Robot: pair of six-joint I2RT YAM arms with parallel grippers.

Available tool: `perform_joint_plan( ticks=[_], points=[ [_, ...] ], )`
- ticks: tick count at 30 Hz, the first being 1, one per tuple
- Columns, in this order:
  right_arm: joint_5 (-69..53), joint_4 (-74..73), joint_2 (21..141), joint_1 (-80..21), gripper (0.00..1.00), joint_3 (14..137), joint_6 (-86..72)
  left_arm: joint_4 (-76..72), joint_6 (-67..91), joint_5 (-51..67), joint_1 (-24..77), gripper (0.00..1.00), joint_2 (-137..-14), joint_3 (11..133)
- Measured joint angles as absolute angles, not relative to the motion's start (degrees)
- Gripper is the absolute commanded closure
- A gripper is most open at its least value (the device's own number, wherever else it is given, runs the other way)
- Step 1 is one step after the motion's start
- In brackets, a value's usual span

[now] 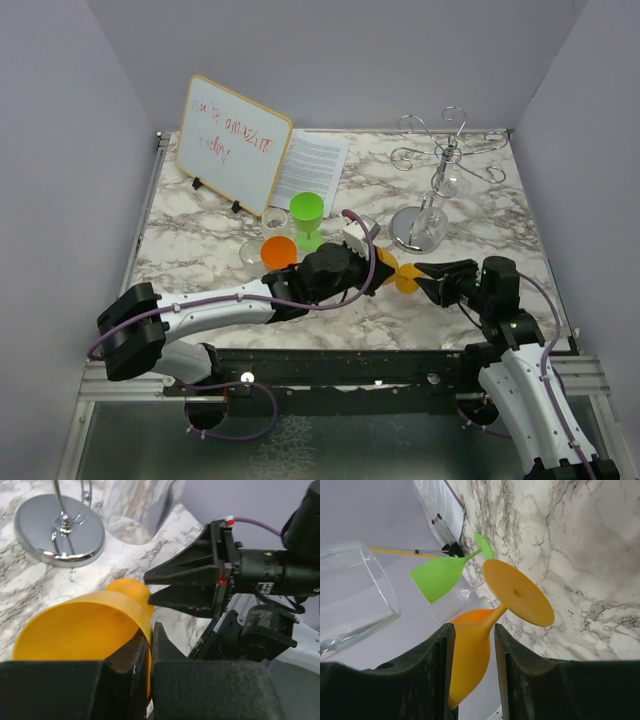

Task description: Place the wine glass upside down on the wine glass rack

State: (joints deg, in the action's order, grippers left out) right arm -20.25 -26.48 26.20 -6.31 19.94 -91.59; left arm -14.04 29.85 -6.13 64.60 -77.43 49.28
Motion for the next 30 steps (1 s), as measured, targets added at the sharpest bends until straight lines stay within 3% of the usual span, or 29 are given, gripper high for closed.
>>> perform_joint_plan(
  ticks=[15, 19, 21, 27, 30],
  points=[
    [-21.3, -28.4, 30.3, -6.3, 0.57, 20.0, -96.2, -27.7, 24.5, -8.7, 69.0, 1.00, -82.8, 49.3],
    [-20.8, -28.1, 30.2, -6.3, 0.74, 20.0, -97.6, -28.7, 24.1, -9.1, 69.3, 1.00, -83.6, 49.3],
    [-20.4, -28.0, 29.4, -6.3, 0.76, 20.0, -98.3, -28.9, 24.1, -9.3, 69.5, 1.00, -83.8, 49.2],
    [-19.9, -27.9, 26.6, -6.3, 0.65, 19.9, -100.1, -30.2, 23.5, -9.7, 70.2, 1.00, -84.1, 49.1],
    [-19.8, -27.9, 26.5, -6.3, 0.64, 19.7, -100.5, -30.7, 23.2, -9.8, 70.3, 1.00, -84.1, 49.1]
  ],
)
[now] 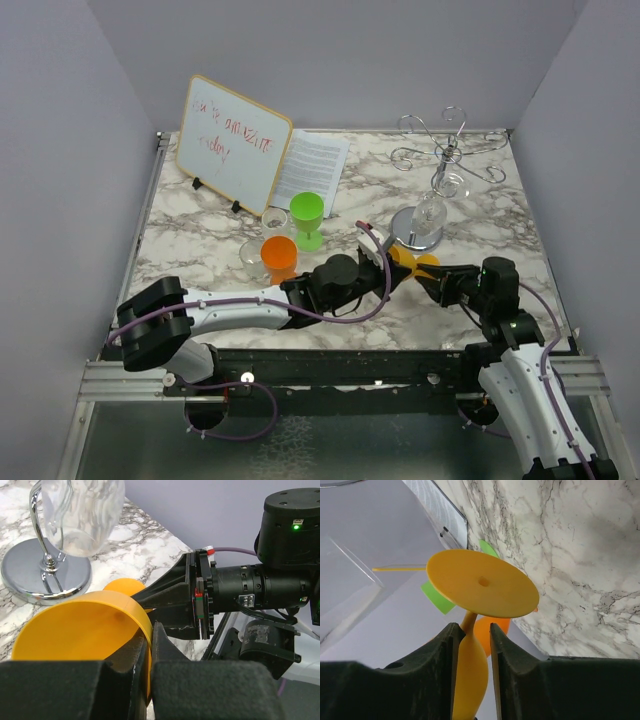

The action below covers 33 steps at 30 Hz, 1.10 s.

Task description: Place the wine glass upside down on the wine glass rack

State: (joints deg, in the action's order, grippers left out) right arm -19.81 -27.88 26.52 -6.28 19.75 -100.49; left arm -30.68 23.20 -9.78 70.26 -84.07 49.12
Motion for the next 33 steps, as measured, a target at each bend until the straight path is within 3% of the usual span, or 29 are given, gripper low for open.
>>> perform_joint_plan(
  ticks=[8, 14, 19, 25, 29, 30, 31, 33],
  points=[
    [-19.8, -24.7, 26.7, -6.3, 0.71, 18.1, -102.0, -31.3, 23.3, -9.8, 70.3, 1.00, -84.5, 48.7],
    [-19.8, -21.6, 28.1, -6.3, 0.51, 17.0, -103.1, -32.4, 23.9, -10.2, 70.5, 1.00, -85.5, 48.3],
    [-19.8, -20.6, 28.1, -6.3, 0.67, 17.0, -103.3, -33.4, 24.3, -11.2, 70.6, 1.00, -85.5, 47.8],
    [-19.8, -20.6, 28.1, -6.3, 0.78, 17.0, -103.3, -34.7, 24.3, -11.3, 70.6, 1.00, -85.5, 47.8],
    [-19.7, -20.5, 28.2, -6.2, 0.98, 17.0, -104.1, -35.6, 23.6, -10.8, 70.6, 1.00, -85.9, 47.8],
    [-19.5, -20.4, 28.2, -6.1, 0.99, 17.0, -104.3, -35.7, 23.3, -10.6, 70.6, 0.99, -86.2, 47.8],
    [-19.1, -20.2, 28.3, -5.9, 1.00, 17.0, -104.4, -35.8, 23.2, -10.5, 70.6, 0.94, -86.3, 47.8],
    [-18.2, -19.7, 28.6, -5.9, 1.00, 17.1, -103.5, -35.9, 23.2, -10.5, 70.6, 0.71, -86.6, 47.8]
  ],
)
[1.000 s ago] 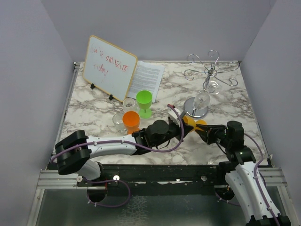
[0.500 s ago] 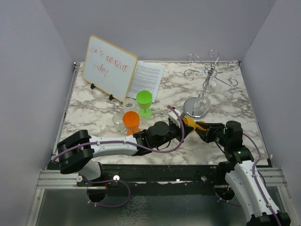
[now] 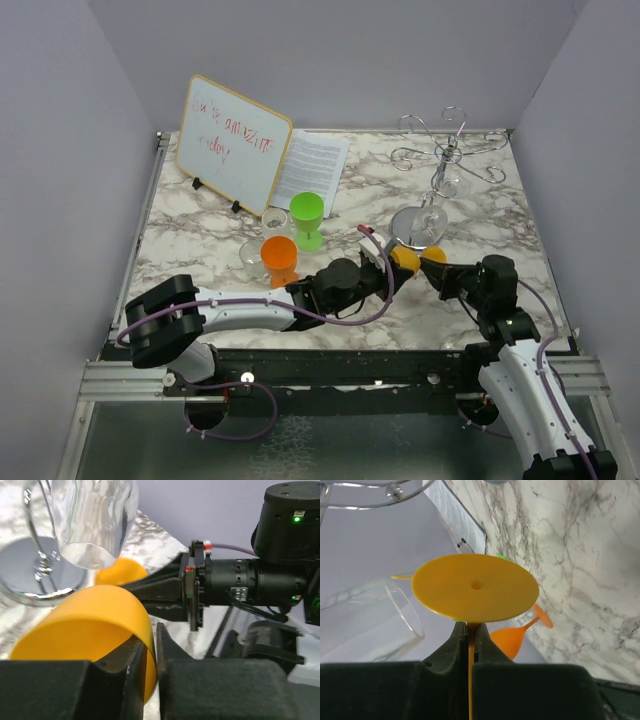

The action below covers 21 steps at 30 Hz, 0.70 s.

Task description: Place the wine glass upside down on the wine glass rack

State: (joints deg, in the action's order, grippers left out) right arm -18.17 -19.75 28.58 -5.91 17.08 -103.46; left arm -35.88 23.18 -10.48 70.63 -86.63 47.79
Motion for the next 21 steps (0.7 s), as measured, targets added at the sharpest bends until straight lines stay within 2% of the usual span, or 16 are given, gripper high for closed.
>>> perform_joint_plan(
  ticks=[2, 3, 6, 10, 15, 20, 21],
  points=[
    [-16.3, -19.8, 29.1, -5.9, 0.99, 18.3, -100.1, -35.9, 23.4, -10.0, 70.6, 0.49, -86.7, 47.7],
    [-15.0, -19.8, 29.6, -5.9, 0.99, 19.3, -97.7, -36.0, 23.7, -9.6, 70.7, 0.41, -86.7, 47.4],
    [-9.7, -19.1, 30.9, -5.9, 1.00, 22.4, -88.1, -36.2, 25.3, -8.9, 70.7, 0.29, -86.0, 46.0],
    [-2.5, -16.6, 31.6, -6.0, 1.00, 23.6, -75.9, -35.7, 27.7, -8.2, 70.5, 0.19, -82.4, 42.9],
    [5.1, -16.0, 31.0, -6.0, 1.00, 25.0, -62.0, -33.0, 30.1, -8.2, 68.8, 0.13, -75.8, 41.2],
    [9.2, -15.4, 24.7, -6.0, 1.00, 26.8, -49.5, -30.0, 31.7, -6.1, 63.8, 0.09, -71.3, 41.4],
    [9.6, -15.0, 22.9, -6.0, 0.99, 26.8, -47.4, -29.5, 32.2, -4.8, 62.4, 0.06, -71.2, 41.6]
  ],
)
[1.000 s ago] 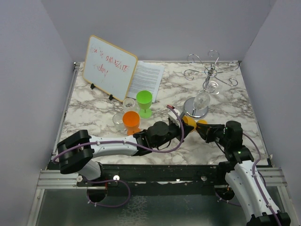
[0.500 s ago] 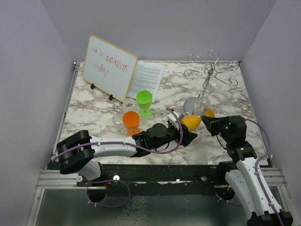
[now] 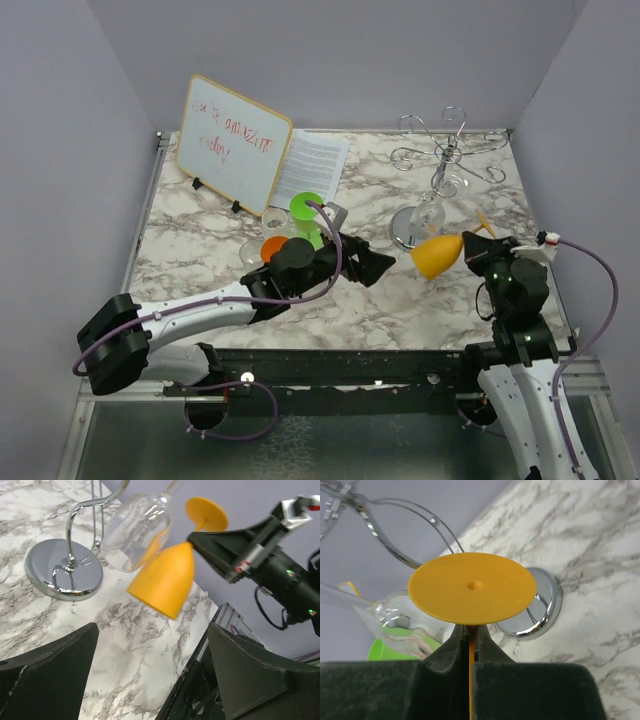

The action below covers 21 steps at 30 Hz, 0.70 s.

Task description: Place the wine glass upside down on the wine glass rack

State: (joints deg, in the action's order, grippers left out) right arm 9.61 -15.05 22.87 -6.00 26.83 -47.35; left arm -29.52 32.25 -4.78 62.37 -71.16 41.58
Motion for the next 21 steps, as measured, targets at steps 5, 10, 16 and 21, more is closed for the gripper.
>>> perform_joint_plan(
  ticks=[5, 10, 16, 21],
  points=[
    [9.8, -12.7, 14.6, -6.0, 1.00, 26.8, -37.4, -26.2, 35.4, 2.6, 55.6, 0.01, -72.0, 43.6],
    [7.6, -13.1, 11.8, -6.0, 1.00, 27.9, -29.7, -24.5, 37.5, 8.5, 54.0, 0.01, -73.2, 46.2],
    [-0.6, -14.7, 11.8, -6.0, 1.00, 33.3, -23.6, -23.7, 38.8, 12.5, 53.2, 0.01, -74.1, 47.4],
    [-9.2, -16.4, 12.2, -6.0, 0.99, 36.6, -20.3, -23.4, 38.8, 14.1, 52.4, 0.01, -74.4, 48.1]
  ],
)
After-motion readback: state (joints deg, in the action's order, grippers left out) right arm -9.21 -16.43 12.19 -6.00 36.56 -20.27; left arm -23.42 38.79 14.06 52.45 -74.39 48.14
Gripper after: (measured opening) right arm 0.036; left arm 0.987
